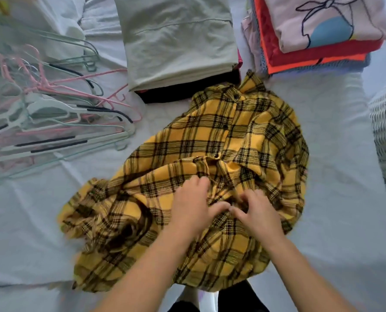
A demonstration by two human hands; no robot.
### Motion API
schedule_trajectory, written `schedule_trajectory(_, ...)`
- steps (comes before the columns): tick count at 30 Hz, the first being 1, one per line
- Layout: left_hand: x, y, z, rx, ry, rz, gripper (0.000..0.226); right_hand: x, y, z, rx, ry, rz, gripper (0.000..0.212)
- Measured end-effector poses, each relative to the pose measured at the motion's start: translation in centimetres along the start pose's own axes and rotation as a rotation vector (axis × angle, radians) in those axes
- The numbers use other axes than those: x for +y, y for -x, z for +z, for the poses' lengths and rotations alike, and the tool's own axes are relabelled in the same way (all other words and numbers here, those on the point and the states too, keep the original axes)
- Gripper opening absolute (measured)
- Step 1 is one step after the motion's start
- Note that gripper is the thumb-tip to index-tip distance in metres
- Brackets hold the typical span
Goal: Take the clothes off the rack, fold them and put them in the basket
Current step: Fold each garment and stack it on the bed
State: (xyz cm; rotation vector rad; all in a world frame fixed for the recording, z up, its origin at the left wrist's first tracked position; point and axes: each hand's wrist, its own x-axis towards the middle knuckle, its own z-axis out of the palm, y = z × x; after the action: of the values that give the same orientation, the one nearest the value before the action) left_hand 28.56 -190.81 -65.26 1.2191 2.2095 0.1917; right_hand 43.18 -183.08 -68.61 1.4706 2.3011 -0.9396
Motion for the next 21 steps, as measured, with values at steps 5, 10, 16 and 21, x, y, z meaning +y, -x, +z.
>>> schedule_trajectory(5,-1.9,-0.5,3.3,-0.24,0.174,-0.296,0.016,0.4,1.9,-0.3,0.167,-0.219,0.028,0.01)
schedule_trajectory(10,-7.5,5.0,-1.2,-0.479,0.49,-0.176,0.009,-0.5,3.0,0.2,-0.03,-0.574,0.288,0.008)
schedule_trajectory(16,-8.1,6.7,-0.3,-0.385,0.077,-0.145,0.035,-1.2,3.9,3.0,0.343,-0.01,-0.186,0.02)
schedule_trajectory(21,-3.5,3.6,2.9,-0.037,0.01,-0.076,0.027,-1.7,1.4,4.7,0.134,0.155,-0.125,0.019)
